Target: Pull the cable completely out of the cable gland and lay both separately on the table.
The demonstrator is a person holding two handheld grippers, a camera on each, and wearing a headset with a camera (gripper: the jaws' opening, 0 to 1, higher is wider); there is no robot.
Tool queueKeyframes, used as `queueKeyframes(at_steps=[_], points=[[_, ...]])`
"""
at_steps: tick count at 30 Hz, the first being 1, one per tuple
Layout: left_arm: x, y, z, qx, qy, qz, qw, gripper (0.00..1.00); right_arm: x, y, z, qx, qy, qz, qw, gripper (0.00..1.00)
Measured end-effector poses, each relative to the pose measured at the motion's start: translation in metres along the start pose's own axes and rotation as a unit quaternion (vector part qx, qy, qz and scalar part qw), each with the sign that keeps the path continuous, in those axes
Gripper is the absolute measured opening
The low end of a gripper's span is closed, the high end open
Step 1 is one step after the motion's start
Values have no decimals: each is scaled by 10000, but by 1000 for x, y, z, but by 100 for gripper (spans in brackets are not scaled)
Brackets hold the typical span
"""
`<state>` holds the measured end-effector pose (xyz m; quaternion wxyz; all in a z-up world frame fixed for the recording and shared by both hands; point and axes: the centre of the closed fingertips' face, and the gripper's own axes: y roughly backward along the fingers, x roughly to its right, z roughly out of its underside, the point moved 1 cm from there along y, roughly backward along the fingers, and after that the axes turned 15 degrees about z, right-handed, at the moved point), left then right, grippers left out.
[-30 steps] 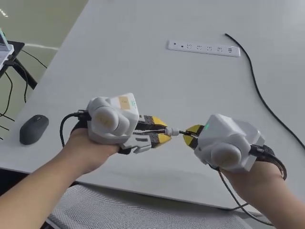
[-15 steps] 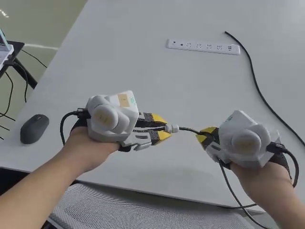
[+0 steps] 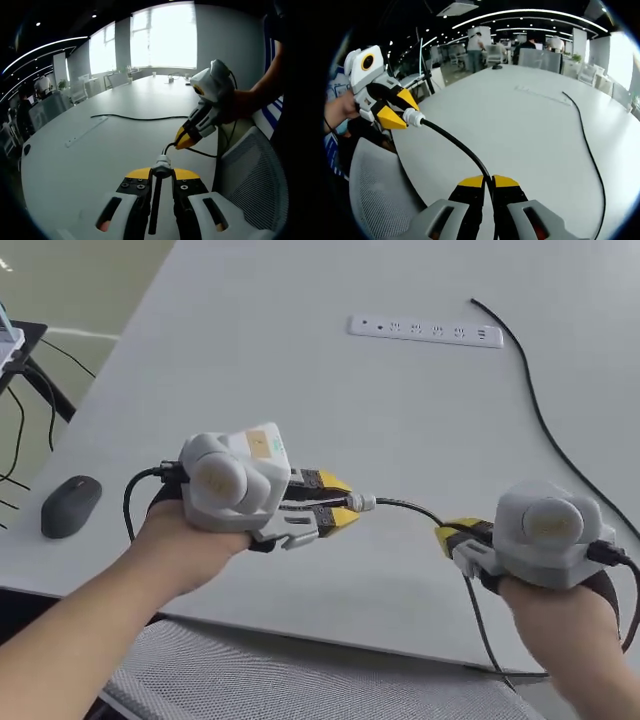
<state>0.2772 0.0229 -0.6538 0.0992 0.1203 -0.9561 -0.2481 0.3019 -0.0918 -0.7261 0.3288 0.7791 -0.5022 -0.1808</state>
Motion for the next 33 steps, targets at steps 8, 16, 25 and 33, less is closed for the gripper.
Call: queueKeyframes(at_steps=[8,16,25,33], points=[[0,-1,-1,4,-33,14,10000,15,6,-4,9,-178,-173,75,9997,0],[-1,-1,-2,21,-25,9,10000,15,6,-8,11,-244,-337,34,9991,1],[-1,-3,-5,81,68,2,9999,15,5,-4,10,-151,209,-4,9997,1],[-4,-4,-9,134,84,-12,9999,15,4,1,2,-29,687,-56,9976,8]])
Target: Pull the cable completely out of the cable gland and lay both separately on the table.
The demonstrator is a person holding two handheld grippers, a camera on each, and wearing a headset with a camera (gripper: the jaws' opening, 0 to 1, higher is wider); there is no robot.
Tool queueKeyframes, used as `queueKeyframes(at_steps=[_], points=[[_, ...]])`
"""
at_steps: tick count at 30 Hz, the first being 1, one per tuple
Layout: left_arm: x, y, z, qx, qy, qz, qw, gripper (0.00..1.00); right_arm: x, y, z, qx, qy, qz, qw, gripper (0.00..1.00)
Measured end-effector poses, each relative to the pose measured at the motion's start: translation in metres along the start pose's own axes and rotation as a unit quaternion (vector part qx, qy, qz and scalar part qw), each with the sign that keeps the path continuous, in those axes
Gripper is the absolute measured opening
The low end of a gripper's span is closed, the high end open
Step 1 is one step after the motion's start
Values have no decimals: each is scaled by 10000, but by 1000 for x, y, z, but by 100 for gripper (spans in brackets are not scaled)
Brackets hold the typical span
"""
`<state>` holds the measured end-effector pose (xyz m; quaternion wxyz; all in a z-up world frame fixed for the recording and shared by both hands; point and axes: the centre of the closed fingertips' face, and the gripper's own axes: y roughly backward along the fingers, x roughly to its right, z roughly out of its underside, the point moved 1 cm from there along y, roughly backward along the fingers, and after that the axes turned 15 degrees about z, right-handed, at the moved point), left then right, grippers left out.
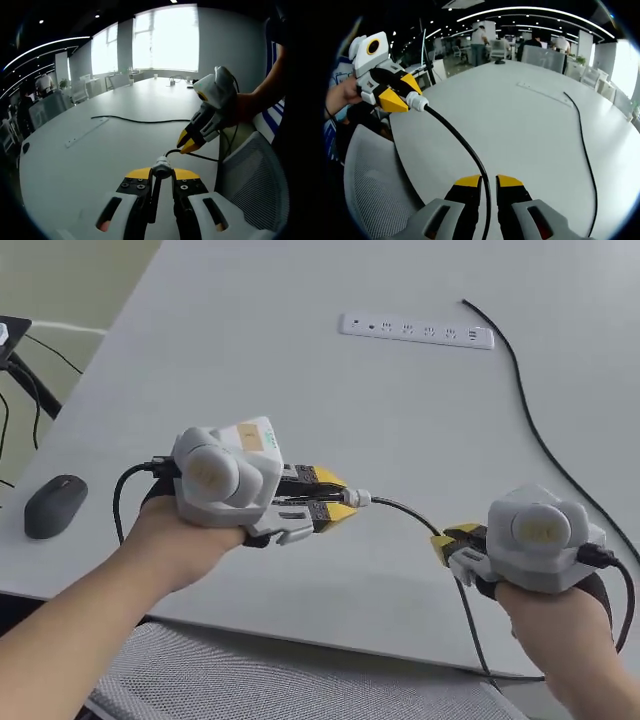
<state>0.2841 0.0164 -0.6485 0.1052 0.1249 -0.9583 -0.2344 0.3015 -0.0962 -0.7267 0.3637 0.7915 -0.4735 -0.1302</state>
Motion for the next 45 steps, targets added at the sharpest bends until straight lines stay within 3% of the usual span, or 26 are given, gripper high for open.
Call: queueKeyframes(at_steps=[4,6,9,13,17,22,23,29,35,45], points=[[0,0,0,-9,14,4,10000,15,-6,6,-11,216,269,-207,9992,15],[2,-1,0,-7,26,22,10000,15,-12,11,-21,498,773,-275,9954,17],[3,0,0,-21,35,24,10000,15,-23,16,-33,813,1382,-372,9864,18],[4,0,2,-30,51,21,10000,15,-46,19,-47,1155,1792,-659,9748,17],[4,1,2,-29,71,19,10000,15,-63,16,-60,1427,2209,-707,9622,15],[7,1,2,-23,84,36,10000,15,-73,11,-64,1501,2426,-802,9551,13],[7,1,2,-20,92,41,9999,15,-76,13,-67,1578,2495,-834,9518,12],[10,2,2,-16,115,35,9999,15,-83,17,-72,1742,2565,-930,9462,6],[12,3,1,-11,104,52,9999,15,-86,19,-70,1752,2637,-962,9437,1],[15,3,-3,22,80,57,9999,15,-83,18,-66,1678,2603,-929,9463,0]])
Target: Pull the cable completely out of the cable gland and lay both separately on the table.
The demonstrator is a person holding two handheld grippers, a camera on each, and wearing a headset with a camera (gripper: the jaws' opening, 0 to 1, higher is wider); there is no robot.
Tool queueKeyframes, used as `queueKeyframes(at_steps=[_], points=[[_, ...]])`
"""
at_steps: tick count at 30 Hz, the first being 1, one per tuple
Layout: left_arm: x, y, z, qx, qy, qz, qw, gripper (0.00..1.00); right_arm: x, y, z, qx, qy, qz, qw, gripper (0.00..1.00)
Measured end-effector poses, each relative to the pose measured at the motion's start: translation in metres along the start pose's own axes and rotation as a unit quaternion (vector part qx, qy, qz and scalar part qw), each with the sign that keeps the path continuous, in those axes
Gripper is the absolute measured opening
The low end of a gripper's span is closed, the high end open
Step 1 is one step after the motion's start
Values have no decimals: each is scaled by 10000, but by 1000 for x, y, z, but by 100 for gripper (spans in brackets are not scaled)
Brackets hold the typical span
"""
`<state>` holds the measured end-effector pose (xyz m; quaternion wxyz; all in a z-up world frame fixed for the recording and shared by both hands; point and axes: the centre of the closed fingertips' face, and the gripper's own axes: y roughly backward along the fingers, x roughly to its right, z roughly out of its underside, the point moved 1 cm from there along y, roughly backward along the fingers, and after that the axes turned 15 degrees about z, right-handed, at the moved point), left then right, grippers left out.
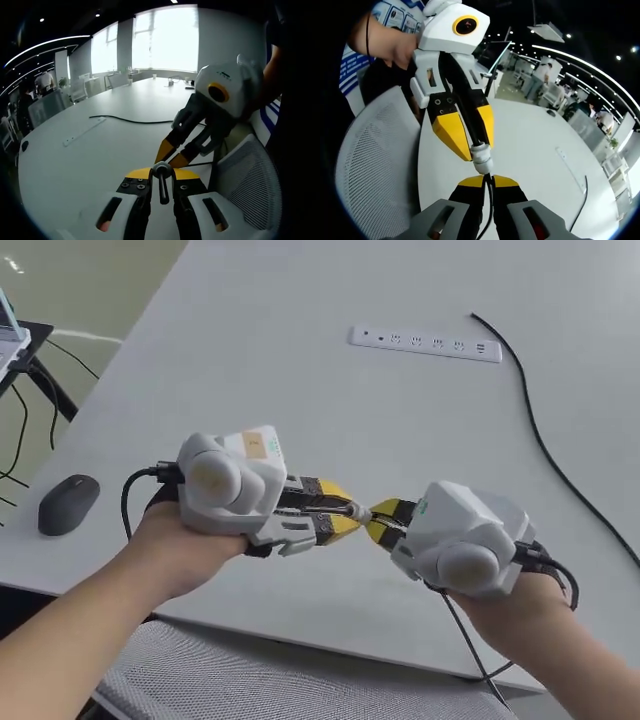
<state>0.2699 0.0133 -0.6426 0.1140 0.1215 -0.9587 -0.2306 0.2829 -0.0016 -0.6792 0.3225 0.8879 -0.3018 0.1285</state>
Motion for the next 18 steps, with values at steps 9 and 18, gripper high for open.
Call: queueKeyframes(at_steps=[9,18], points=[[1,1,-3,67,-2,-12,10000,15,5,0,13,-207,-198,23,9996,0],[-2,0,-2,70,8,-58,10000,15,5,2,34,-546,-559,6,9969,0]])
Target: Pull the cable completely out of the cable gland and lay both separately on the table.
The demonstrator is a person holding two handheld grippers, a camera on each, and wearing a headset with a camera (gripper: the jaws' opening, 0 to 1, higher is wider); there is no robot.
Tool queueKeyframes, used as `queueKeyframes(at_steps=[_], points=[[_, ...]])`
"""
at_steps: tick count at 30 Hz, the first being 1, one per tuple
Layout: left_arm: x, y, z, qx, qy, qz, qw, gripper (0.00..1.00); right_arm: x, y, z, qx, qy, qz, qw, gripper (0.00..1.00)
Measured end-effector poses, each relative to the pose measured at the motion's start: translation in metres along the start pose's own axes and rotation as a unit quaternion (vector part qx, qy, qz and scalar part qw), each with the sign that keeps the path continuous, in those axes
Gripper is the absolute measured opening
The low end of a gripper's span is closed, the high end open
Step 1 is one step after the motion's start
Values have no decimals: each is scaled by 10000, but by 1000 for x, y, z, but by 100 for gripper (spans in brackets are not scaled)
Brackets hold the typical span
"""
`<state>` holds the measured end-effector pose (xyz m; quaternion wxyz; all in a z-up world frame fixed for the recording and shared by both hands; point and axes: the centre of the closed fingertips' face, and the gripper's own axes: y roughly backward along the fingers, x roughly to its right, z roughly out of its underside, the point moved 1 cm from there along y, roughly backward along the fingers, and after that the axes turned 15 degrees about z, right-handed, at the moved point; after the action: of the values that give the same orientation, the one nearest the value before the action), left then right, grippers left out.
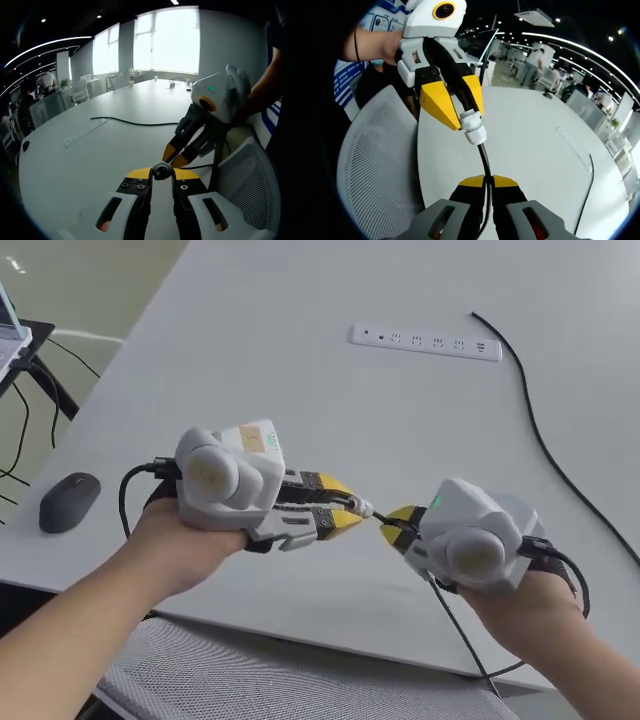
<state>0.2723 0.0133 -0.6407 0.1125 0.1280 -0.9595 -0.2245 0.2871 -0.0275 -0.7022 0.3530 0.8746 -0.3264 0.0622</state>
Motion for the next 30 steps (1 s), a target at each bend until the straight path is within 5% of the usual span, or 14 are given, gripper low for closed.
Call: queueKeyframes(at_steps=[14,30], points=[[-4,-3,0,-1,29,-52,10000,15,7,1,35,-587,-472,67,9971,0],[-6,2,5,48,59,-100,9999,15,11,2,52,-827,-294,212,9959,0]])
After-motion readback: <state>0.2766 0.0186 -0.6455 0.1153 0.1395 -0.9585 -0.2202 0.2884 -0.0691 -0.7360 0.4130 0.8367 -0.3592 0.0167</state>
